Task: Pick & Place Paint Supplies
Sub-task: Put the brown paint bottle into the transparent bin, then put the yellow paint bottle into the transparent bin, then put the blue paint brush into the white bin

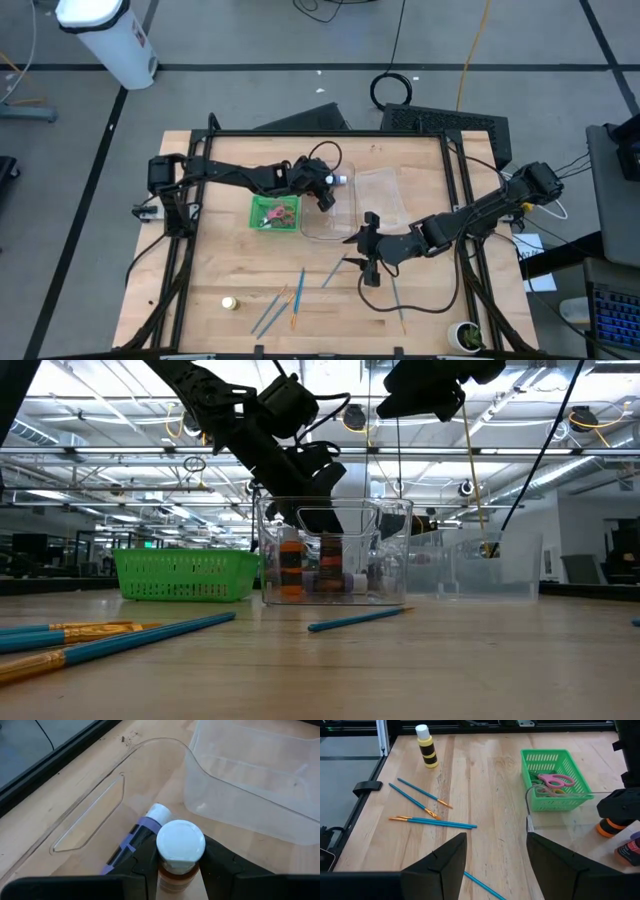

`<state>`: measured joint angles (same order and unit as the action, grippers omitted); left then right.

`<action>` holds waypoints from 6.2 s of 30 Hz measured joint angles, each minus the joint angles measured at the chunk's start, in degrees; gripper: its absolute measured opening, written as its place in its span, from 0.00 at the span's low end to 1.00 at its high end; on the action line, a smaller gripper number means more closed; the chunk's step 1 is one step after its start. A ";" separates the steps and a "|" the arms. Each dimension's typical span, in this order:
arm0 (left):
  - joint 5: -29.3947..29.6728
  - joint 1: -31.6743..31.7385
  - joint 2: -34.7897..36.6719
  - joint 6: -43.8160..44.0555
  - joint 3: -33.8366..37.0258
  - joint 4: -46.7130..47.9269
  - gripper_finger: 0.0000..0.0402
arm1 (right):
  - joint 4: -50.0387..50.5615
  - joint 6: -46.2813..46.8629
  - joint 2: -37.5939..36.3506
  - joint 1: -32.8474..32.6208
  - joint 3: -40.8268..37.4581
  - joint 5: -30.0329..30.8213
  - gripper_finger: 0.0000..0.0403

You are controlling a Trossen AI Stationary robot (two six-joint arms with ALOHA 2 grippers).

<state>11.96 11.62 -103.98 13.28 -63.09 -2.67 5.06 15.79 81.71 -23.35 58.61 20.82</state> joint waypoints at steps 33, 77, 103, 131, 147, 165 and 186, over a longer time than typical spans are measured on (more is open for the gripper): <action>-4.56 -0.71 17.12 -0.62 -0.05 11.87 0.64 | -0.47 -0.02 0.01 -0.02 -0.02 -0.03 0.50; -4.47 -66.18 20.76 42.77 2.19 55.96 0.63 | -0.53 1.99 0.00 0.00 -0.02 0.00 0.49; -7.86 -58.82 18.82 40.06 -0.37 56.30 0.29 | -0.53 2.43 0.00 -0.07 -0.02 -0.04 0.49; -7.46 -2.94 15.27 -12.34 -25.40 59.09 0.29 | -0.50 1.51 0.00 -0.07 -0.02 -0.02 0.49; -11.98 4.18 -0.67 -21.15 -25.38 52.78 0.29 | -0.23 1.12 0.00 -0.06 -0.02 -0.07 0.49; -11.95 4.44 -4.59 -19.52 -25.35 52.12 0.36 | -0.05 0.87 0.00 -0.07 -0.02 -0.11 0.49; -11.18 4.16 9.81 -16.91 -26.38 56.54 0.83 | -0.05 0.44 0.00 -0.07 -0.02 -0.09 0.49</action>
<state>0.78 15.78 -94.17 -3.63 -89.47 53.88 5.02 16.23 81.71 -23.42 58.59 20.73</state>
